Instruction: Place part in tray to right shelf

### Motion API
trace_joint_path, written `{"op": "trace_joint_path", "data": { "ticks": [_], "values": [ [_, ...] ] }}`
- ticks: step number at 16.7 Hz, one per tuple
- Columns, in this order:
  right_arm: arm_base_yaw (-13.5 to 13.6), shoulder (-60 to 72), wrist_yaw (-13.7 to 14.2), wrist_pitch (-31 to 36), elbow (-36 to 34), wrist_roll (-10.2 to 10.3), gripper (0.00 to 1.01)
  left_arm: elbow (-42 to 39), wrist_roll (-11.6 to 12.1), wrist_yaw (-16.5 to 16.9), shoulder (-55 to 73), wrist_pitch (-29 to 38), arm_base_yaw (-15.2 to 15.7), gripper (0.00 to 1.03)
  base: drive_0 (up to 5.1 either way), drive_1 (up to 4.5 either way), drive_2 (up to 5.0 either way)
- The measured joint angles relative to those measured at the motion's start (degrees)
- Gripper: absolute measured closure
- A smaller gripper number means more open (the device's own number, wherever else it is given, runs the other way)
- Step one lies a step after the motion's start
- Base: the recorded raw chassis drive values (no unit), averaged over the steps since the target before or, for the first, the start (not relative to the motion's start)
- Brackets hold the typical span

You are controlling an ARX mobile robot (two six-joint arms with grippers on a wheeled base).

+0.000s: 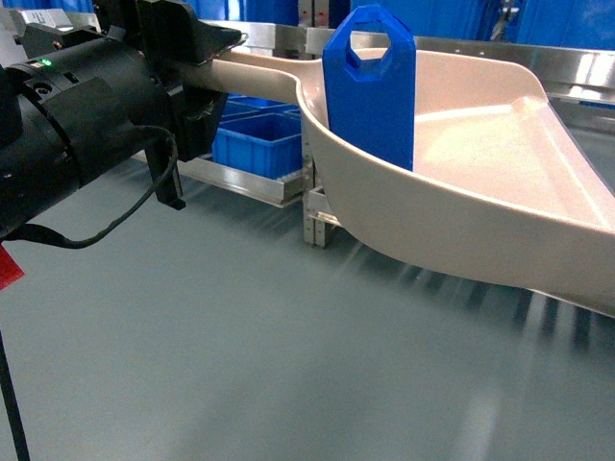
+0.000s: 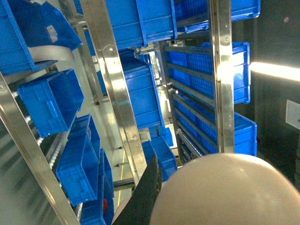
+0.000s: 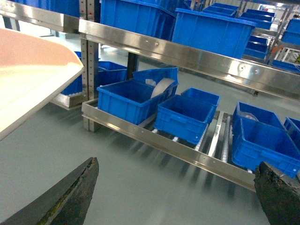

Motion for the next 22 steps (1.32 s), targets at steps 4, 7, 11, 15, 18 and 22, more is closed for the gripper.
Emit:
{"op": "trace_joint_path", "data": {
  "ticks": [4,7,11,15,18,22],
  "values": [
    [0.0,0.0,0.0,-0.02,0.0,0.0,0.03,0.0,0.0,0.02,0.0,0.0,0.0,0.9,-1.6,-1.57,-1.6],
    [-0.02,0.0,0.0,0.0,0.0,0.0,0.03,0.0,0.0,0.15,0.0,0.0,0.0,0.9,-1.6,-1.57,-1.6],
    [0.0,0.0,0.02,-0.02,0.0,0.0,0.03,0.0,0.0,-0.04,0.0,0.0,0.04,0.9,-1.6,-1.57,-1.6],
    [0.0,0.0,0.0,0.0,0.0,0.0,0.03,0.0,0.0,0.15,0.0,0.02,-0.07,0.9,-1.6,-1.57,-1.6],
    [0.0,0.0,0.0,0.0,0.0,0.0,0.03,0.0,0.0,0.15,0.0,0.02,-0.07,0.9,-1.6,-1.57,-1.6],
    [0.0,0.0,0.0,-0.02,0.0,0.0,0.03,0.0,0.0,0.15,0.0,0.02,-0.07,0.9,-1.6,-1.57,-1.6]
  ]
}}
